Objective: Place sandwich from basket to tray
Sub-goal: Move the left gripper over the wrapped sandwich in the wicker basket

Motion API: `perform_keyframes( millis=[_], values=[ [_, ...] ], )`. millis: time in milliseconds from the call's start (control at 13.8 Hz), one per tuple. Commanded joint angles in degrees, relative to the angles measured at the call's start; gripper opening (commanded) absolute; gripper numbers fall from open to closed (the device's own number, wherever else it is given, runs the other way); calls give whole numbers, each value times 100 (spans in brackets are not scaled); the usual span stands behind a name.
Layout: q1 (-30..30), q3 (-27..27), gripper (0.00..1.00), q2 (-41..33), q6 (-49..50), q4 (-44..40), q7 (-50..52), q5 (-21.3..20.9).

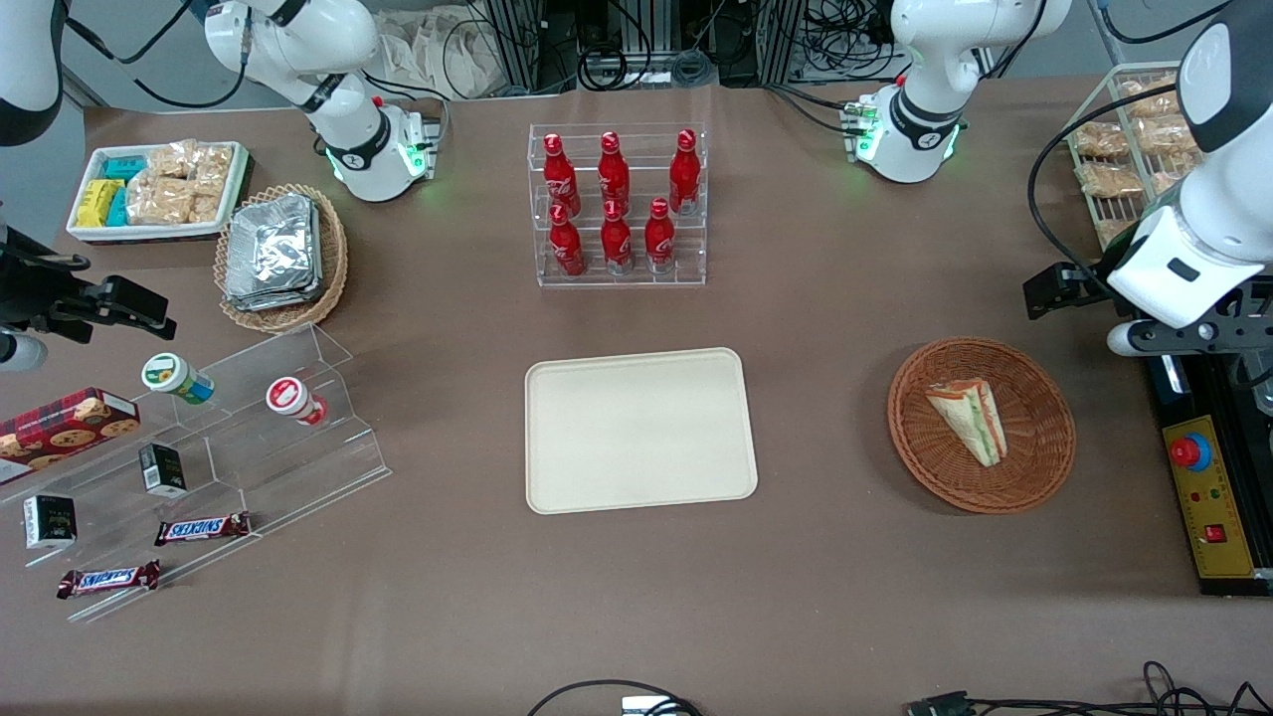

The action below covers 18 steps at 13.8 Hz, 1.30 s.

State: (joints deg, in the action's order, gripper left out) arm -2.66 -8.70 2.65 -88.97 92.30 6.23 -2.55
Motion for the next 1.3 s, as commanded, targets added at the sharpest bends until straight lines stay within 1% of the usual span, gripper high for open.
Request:
perform_keyframes(
  millis=[0,580,797,870,1014,1232],
  values=[
    [20,17,100,-71,-51,104,-60,53],
    [-7,44,100,-63,46,52,-131,35],
    [-7,281,100,-10,29,-19,-262,27],
    [-15,316,100,120,-15,-71,-315,-8],
    [-7,500,100,507,28,-439,-377,-26],
    [-24,536,100,850,-16,-467,-245,0]
  ],
)
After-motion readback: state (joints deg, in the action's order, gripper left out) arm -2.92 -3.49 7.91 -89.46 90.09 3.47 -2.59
